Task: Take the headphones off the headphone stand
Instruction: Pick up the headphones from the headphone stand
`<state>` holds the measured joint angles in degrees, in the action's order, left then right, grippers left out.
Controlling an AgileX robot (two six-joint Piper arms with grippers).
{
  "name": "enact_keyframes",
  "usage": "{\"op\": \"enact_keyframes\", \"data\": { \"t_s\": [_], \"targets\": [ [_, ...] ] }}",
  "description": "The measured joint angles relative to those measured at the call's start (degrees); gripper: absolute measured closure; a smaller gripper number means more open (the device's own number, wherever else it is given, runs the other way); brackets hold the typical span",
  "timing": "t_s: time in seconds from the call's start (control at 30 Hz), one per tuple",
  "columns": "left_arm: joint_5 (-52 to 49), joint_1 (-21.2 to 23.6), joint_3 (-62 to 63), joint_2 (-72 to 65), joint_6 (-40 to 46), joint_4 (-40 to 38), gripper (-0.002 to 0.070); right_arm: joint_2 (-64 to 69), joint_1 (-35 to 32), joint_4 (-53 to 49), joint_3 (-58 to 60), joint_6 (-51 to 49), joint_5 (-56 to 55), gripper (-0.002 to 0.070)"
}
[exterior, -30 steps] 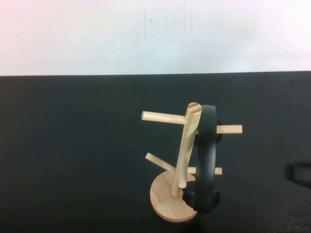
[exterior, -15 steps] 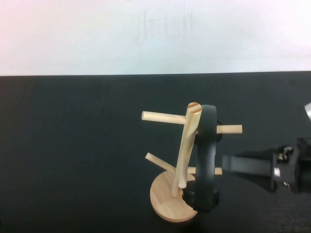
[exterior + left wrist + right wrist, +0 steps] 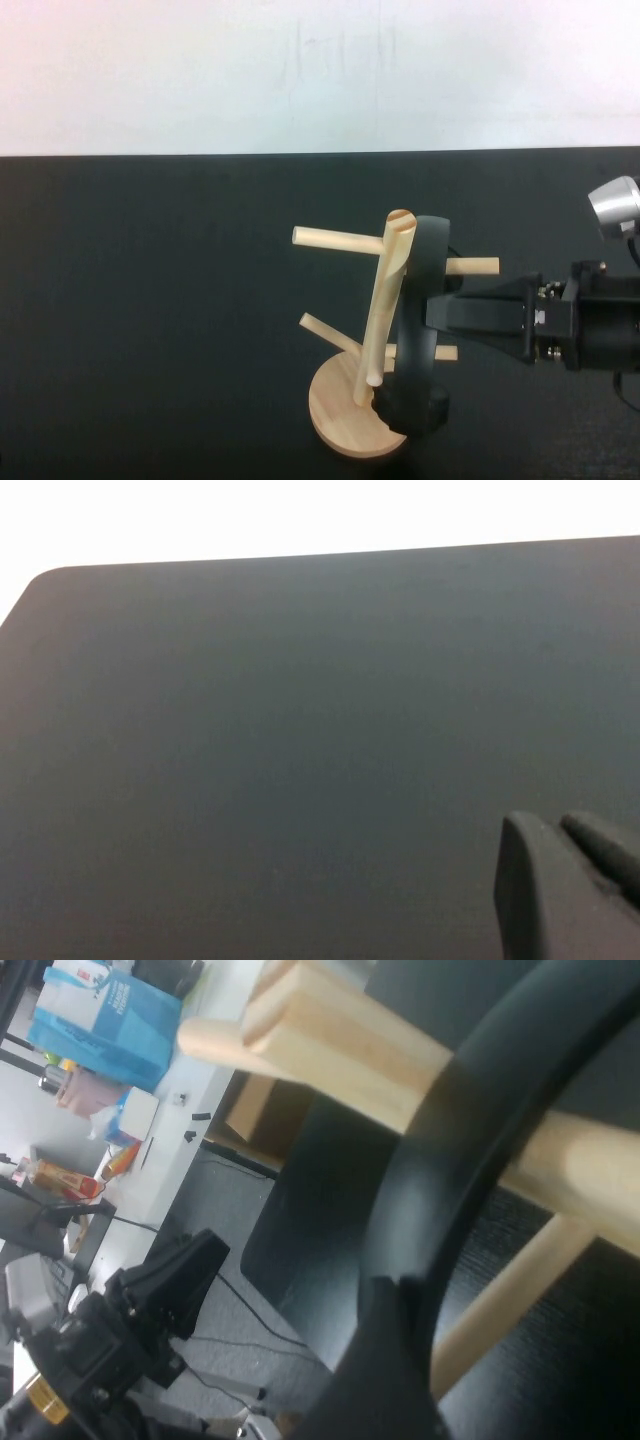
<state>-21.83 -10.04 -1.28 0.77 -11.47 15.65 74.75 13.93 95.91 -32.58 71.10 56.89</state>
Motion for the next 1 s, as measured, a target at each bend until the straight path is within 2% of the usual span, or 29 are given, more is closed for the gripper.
{"op": "enact_keyframes", "data": {
  "t_s": [0.27, 0.37, 0.53, 0.8, 0.87, 1.0],
  "targets": [
    [0.0, 0.0, 0.0, 0.0, 0.0, 0.0, 0.0673, 0.1, 0.0, 0.0, -2.1, 0.8, 2.5, 0.0167],
    [0.0, 0.0, 0.0, 0.0, 0.0, 0.0, 0.0673, 0.1, 0.0, 0.0, -2.2, 1.0, 2.8, 0.0188],
    [0.0, 0.0, 0.0, 0.0, 0.0, 0.0, 0.0673, 0.1, 0.0, 0.0, -2.2, 1.0, 3.3, 0.0314],
    [0.0, 0.0, 0.0, 0.0, 0.0, 0.0, 0.0673, 0.1, 0.0, -0.1, -2.2, 2.1, 3.6, 0.061],
    [0.0, 0.0, 0.0, 0.0, 0.0, 0.0, 0.0673, 0.3, 0.0, -0.4, -2.2, 2.7, 3.4, 0.064],
    [0.0, 0.0, 0.0, 0.0, 0.0, 0.0, 0.0673, 0.3, 0.0, -0.4, -2.2, 3.1, 3.4, 0.0646]
  ]
}}
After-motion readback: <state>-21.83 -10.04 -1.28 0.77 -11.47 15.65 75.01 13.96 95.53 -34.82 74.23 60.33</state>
